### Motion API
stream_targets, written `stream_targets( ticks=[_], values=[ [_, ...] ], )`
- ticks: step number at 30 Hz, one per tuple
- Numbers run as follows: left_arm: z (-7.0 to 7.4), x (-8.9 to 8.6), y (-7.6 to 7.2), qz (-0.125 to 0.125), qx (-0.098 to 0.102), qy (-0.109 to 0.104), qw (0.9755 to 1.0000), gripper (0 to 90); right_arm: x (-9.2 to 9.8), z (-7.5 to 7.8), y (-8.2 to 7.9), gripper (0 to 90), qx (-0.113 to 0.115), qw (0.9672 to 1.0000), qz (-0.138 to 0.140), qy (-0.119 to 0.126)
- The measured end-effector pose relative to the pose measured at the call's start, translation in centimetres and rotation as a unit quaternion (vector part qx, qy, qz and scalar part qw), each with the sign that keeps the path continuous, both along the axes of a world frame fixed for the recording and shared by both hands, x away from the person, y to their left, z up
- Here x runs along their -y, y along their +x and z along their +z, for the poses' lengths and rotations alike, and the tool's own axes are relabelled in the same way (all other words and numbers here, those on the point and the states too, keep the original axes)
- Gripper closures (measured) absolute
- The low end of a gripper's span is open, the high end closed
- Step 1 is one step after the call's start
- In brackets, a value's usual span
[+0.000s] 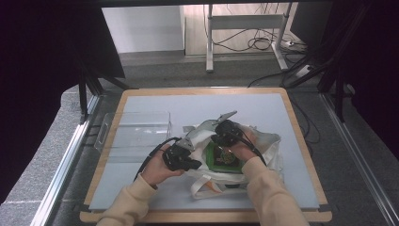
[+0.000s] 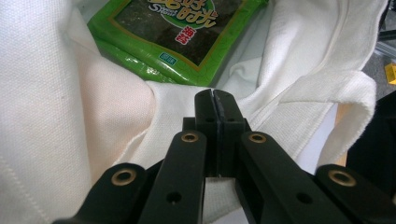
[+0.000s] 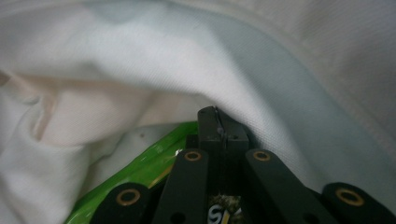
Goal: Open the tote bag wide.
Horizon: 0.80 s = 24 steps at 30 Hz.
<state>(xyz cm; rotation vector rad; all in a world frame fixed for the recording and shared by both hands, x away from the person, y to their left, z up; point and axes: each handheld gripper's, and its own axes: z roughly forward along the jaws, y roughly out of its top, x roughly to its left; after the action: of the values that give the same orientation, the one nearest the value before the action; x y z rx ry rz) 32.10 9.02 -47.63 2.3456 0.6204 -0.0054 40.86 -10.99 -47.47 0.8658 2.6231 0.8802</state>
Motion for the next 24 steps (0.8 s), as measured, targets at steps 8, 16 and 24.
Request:
stream_targets(
  ticks=[8, 16, 24],
  values=[
    [-0.1, 0.0, 0.0, 0.003, -0.006, -0.002, 1.0, 90.0, -0.4, -0.1, 1.5, 89.5, -0.002, 0.9999, -0.009, 0.004],
    [-0.3, 0.0, 0.0, 0.002, -0.008, 0.0, 1.0, 90.0, -0.3, -0.7, 2.2, 89.5, -0.017, 0.9997, -0.01, 0.011],
    [-0.4, -0.1, 0.1, 0.001, -0.011, 0.001, 0.9999, 90.0, 0.5, 0.5, 0.6, 89.4, -0.017, 0.9998, -0.001, 0.008]
  ],
)
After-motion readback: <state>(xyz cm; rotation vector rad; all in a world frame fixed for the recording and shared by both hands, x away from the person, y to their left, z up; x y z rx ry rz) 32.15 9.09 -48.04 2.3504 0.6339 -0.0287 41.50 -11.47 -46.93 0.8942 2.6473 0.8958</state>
